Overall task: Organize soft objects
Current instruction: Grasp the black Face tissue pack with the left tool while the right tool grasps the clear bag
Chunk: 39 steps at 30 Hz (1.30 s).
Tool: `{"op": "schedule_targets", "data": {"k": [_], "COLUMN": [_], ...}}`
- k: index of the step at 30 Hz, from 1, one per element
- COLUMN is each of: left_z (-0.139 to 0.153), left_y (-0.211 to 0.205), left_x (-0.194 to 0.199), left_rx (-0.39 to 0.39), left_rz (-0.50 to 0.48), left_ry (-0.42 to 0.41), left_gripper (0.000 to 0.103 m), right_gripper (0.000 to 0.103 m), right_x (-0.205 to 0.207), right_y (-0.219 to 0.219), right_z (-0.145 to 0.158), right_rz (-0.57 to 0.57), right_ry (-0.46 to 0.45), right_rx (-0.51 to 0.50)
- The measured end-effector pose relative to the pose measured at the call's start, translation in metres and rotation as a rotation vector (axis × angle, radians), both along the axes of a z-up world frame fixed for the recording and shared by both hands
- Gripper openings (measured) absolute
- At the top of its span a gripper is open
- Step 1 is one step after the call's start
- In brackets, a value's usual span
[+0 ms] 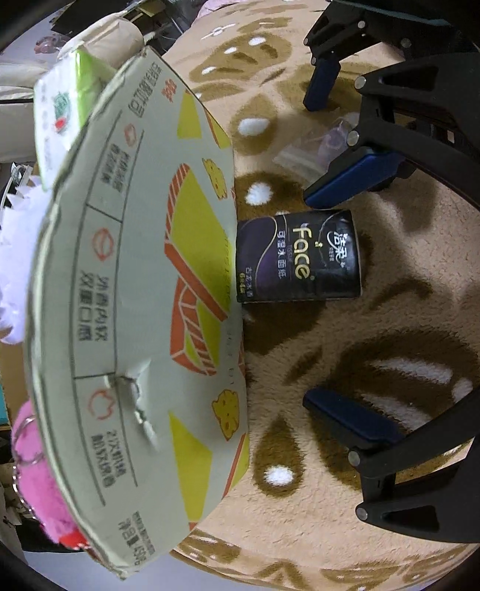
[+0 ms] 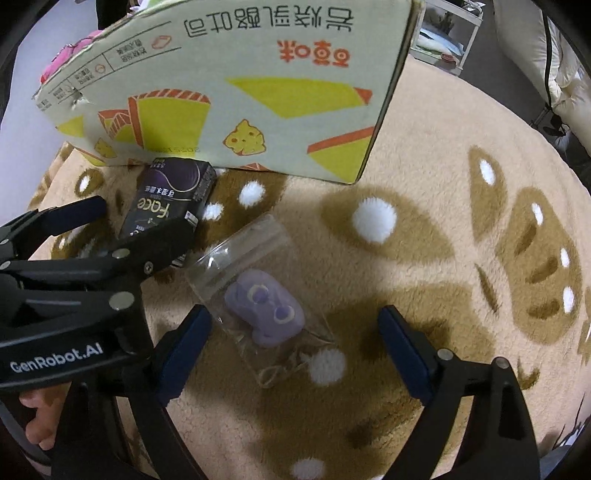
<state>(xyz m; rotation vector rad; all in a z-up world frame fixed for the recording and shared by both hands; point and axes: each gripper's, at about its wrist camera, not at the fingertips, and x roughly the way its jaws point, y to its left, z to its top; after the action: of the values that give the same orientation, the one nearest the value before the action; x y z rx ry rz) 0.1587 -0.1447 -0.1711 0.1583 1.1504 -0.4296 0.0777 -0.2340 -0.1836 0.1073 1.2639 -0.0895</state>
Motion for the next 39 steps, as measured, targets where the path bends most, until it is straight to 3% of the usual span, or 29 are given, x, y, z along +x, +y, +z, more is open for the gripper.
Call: {"op": "schedule_targets", "data": {"k": [5, 20, 26, 29, 31, 39], "left_z": [-0.003, -0.004, 0.002, 0.007, 0.009, 0.014], "left_y": [-0.004, 0.005, 0.019, 0.025, 0.030, 0.044], "left_x": [0.006, 0.011, 0.011, 0.015, 0.017, 0.016], "left_rx": [0.009, 0.007, 0.005, 0.001, -0.002, 0.000], "left_rz": [0.010, 0.032, 0.033, 0.040, 0.053, 0.063], "left_ry": [-0.009, -0.024, -0.035, -0.039, -0.039, -0.055], "left_gripper": [0.096, 0.081, 0.067, 0.052, 0.046, 0.045], "right_gripper": [0.096, 0.077, 0.057, 0.056, 0.047, 0.045], "right_x": [0.000, -0.002, 0.001, 0.002, 0.003, 0.005], "right_y": [0.001, -0.024, -0.034, -0.039, -0.040, -0.045], "right_z": [-0.002, 0.016, 0.022, 0.025, 0.027, 0.037], "right_rz": [-0.002, -0.037, -0.050, -0.047, -0.040, -0.066], "right_ry": [-0.004, -0.022, -0.032, -0.031, -0.034, -0.066], "right_rx": [0.001, 0.032, 0.029, 0.032, 0.008, 0.048]}}
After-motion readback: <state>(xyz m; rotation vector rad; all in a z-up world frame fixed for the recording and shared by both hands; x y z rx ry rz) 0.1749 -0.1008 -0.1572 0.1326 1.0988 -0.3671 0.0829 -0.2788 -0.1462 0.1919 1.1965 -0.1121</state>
